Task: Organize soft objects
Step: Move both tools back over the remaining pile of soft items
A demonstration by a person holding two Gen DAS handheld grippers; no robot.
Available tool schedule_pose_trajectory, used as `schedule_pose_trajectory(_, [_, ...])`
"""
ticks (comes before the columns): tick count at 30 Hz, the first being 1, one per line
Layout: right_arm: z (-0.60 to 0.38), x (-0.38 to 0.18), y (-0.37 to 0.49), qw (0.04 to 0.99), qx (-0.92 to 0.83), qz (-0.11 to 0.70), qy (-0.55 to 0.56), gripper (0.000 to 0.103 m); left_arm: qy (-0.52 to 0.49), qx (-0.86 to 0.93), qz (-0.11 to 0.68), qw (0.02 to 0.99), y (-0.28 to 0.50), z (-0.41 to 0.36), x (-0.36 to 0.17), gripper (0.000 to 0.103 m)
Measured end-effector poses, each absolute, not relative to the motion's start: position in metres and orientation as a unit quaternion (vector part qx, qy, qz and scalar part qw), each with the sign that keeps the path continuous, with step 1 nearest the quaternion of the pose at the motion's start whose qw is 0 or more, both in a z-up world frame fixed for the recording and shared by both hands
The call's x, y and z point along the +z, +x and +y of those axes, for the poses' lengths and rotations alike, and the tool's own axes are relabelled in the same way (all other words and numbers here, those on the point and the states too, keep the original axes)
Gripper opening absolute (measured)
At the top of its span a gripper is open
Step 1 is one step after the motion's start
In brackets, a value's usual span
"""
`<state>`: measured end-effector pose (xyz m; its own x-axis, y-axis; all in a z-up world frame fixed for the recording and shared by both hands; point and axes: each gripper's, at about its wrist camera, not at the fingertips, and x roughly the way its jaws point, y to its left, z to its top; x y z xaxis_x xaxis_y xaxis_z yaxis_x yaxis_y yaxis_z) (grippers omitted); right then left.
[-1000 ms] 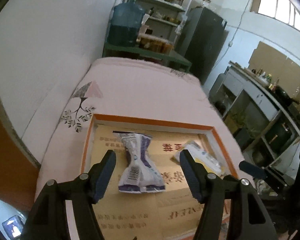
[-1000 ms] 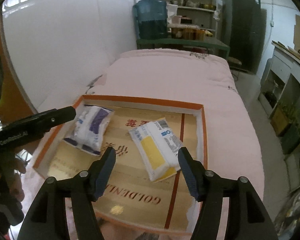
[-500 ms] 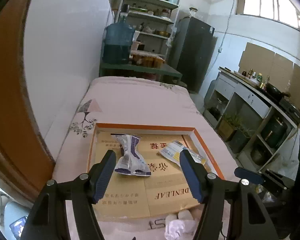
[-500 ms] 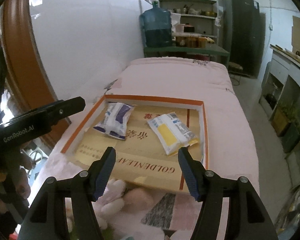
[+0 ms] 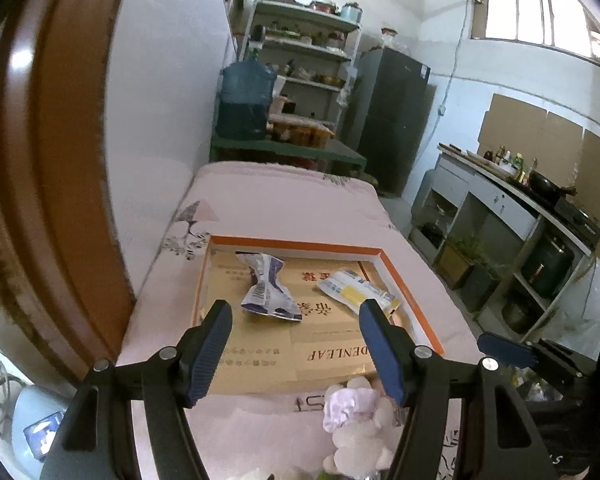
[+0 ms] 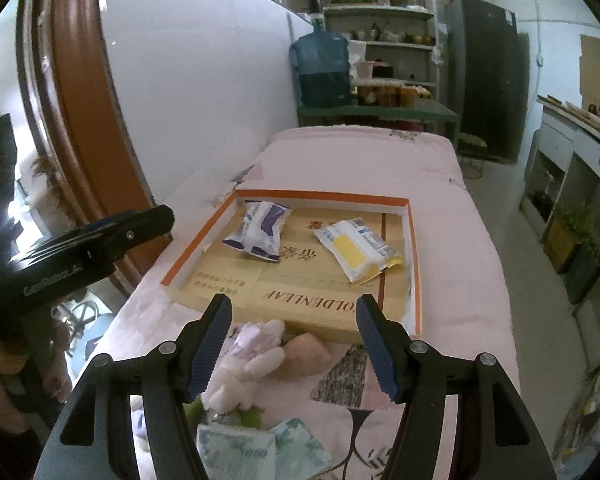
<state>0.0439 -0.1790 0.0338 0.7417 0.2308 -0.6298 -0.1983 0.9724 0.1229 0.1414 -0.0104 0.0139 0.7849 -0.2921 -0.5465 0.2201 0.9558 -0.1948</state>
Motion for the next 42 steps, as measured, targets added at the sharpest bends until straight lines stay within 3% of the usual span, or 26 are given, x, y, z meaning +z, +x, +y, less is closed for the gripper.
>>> schedule_pose_trajectory(25, [-0.162,0.031,-0.053,0.939,0.129,0.317,0.035,0.066,-0.026,-0.113,0.264,0.958,0.033,-0.002,-0.003,0.066])
schedule_pose_trajectory(42, [-0.146,-0.003,-0.113,0.934,0.135,0.33,0.029,0.066,-0.017,-0.108,0.246,0.963,-0.005,0.01,-0.028,0.066])
